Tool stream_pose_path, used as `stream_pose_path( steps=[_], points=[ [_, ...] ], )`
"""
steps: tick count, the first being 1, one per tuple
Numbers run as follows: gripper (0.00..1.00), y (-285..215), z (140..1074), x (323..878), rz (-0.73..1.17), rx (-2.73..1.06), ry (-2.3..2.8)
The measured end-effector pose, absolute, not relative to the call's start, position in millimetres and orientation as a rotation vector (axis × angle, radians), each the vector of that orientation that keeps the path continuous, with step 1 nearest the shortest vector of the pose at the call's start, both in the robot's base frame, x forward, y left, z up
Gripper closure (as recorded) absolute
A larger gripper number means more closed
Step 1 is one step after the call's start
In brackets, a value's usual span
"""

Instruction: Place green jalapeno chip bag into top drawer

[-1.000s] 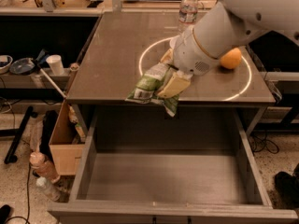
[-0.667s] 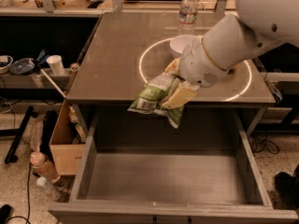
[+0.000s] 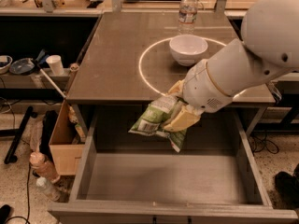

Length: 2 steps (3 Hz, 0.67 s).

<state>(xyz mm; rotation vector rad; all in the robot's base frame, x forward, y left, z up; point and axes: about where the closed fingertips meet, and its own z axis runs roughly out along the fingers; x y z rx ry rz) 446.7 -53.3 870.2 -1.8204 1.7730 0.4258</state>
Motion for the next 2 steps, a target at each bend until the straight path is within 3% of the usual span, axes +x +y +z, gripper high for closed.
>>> stream_pose_path(
  steps=[2],
  points=[
    [1.0, -45, 816, 433, 0.387, -1.809, 1.87]
  ],
)
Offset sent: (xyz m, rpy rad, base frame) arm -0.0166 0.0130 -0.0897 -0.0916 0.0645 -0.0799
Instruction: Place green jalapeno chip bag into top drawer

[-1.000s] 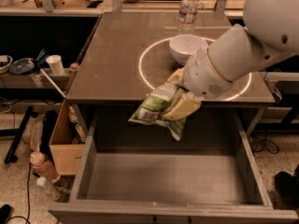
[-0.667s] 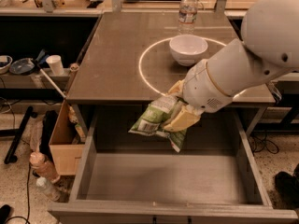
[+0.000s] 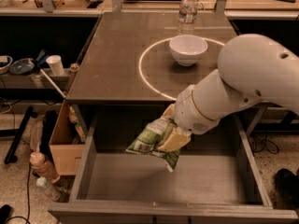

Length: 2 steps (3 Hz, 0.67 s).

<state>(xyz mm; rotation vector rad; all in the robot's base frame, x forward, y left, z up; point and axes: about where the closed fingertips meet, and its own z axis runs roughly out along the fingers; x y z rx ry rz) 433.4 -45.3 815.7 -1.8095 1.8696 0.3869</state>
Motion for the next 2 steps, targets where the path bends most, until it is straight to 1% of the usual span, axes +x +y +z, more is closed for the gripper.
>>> stream_pose_path(
  steps=[2],
  points=[
    [1.0, -32, 758, 429, 0.363, -1.849, 1.95]
  ],
)
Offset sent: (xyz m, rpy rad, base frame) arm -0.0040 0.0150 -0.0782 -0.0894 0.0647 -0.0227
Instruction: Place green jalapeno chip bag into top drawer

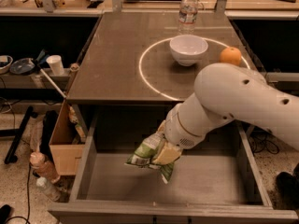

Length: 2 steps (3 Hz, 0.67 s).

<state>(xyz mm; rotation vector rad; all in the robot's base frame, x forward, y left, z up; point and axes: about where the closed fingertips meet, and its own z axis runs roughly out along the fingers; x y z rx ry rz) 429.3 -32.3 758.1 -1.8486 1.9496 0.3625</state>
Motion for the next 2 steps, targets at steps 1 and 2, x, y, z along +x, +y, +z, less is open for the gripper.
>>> stream_pose_path(
  steps=[1, 2],
  points=[
    [1.0, -27, 741, 430, 0.34, -1.875, 1.967],
    [1.0, -22, 726, 430, 0.328, -1.899, 1.99]
  ],
)
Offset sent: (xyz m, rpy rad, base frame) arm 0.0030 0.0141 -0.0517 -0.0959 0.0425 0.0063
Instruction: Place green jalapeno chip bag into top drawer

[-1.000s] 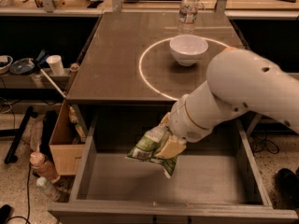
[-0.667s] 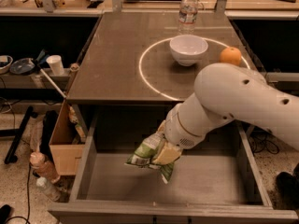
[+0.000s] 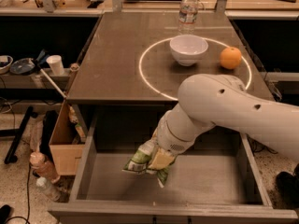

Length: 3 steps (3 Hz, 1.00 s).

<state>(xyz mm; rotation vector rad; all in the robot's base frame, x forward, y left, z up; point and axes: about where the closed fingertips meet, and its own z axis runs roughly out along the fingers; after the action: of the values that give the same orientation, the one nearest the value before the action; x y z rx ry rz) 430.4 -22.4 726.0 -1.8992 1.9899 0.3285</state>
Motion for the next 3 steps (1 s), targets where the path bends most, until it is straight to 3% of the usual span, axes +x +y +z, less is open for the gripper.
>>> stream_pose_path(
  steps=[3],
  points=[
    [1.0, -18, 687, 421, 0.309, -1.952, 2.056]
  ],
)
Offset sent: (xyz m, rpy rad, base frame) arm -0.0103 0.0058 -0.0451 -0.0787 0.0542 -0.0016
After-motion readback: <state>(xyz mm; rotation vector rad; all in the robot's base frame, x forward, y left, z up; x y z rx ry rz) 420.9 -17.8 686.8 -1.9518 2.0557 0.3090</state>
